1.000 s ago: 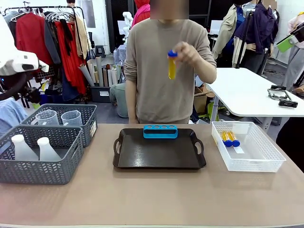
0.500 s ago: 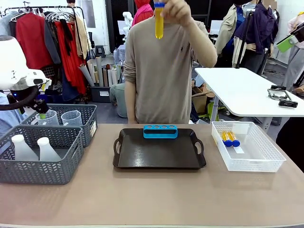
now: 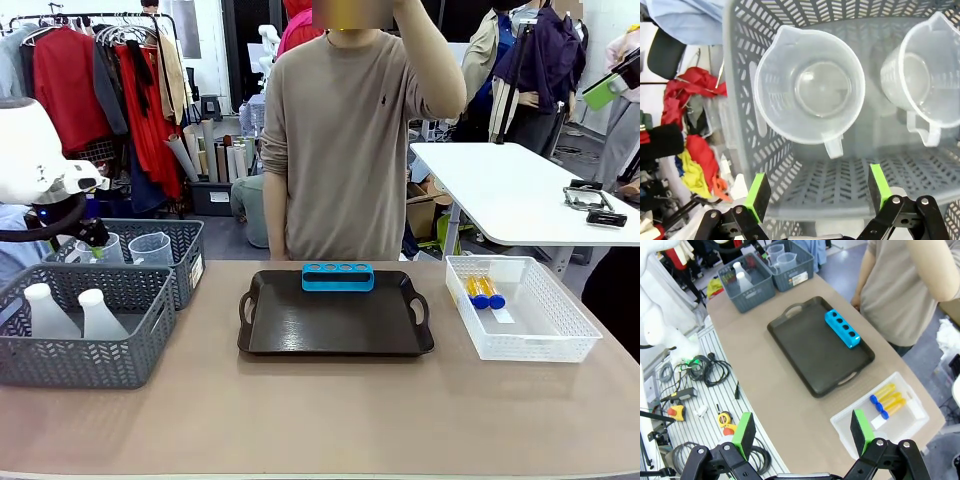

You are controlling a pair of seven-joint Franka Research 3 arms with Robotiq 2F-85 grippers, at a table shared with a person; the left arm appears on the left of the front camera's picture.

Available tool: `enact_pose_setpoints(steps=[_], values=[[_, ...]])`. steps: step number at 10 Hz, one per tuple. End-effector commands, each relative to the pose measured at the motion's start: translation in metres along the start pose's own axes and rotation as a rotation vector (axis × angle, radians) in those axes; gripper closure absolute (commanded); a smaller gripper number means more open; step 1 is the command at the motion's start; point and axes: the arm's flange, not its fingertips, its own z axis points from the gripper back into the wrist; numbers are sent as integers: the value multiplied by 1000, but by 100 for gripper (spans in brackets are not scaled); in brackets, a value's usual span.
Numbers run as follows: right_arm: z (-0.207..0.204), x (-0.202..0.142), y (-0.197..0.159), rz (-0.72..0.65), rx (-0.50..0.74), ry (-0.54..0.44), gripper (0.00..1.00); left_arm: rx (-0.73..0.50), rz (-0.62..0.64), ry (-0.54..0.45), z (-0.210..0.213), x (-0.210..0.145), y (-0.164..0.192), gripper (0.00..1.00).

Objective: Prepare the laboratory tools.
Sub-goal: Pick up one Large Measuring Cup and place it on the Handle tray.

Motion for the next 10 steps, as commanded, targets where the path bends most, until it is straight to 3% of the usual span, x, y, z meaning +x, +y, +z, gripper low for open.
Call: enact_pose_setpoints(steps=[1,7,10], values=[[1,4,2,-10,16,-23,0,4,18,-20,-10,17,3,0],[1,4,2,-10,16,-23,0,-12,56,38,-29,21,8,0],[1,4,2,-10,16,-23,0,-16,58,42,-37,22,15,56]])
